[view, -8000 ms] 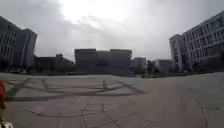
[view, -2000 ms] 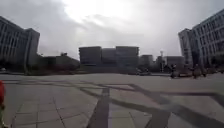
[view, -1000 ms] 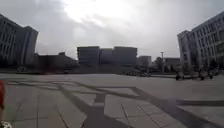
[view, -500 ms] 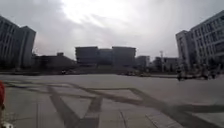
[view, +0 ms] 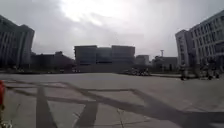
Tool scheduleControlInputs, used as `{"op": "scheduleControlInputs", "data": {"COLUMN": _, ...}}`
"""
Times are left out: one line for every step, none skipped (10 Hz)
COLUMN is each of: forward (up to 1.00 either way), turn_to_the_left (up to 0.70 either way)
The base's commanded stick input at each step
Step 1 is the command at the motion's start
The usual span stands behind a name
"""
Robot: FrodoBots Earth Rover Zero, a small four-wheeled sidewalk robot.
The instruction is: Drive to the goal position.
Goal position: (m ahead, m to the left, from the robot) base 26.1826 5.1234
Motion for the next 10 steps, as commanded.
{"op": "scheduleControlInputs", "data": {"forward": 1.00, "turn_to_the_left": 0.00}}
{"op": "scheduleControlInputs", "data": {"forward": 1.00, "turn_to_the_left": 0.00}}
{"op": "scheduleControlInputs", "data": {"forward": 1.00, "turn_to_the_left": 0.00}}
{"op": "scheduleControlInputs", "data": {"forward": 1.00, "turn_to_the_left": 0.00}}
{"op": "scheduleControlInputs", "data": {"forward": 1.00, "turn_to_the_left": 0.00}}
{"op": "scheduleControlInputs", "data": {"forward": 1.00, "turn_to_the_left": 0.00}}
{"op": "scheduleControlInputs", "data": {"forward": 1.00, "turn_to_the_left": 0.00}}
{"op": "scheduleControlInputs", "data": {"forward": 1.00, "turn_to_the_left": 0.00}}
{"op": "scheduleControlInputs", "data": {"forward": 1.00, "turn_to_the_left": 0.00}}
{"op": "scheduleControlInputs", "data": {"forward": 1.00, "turn_to_the_left": 0.00}}
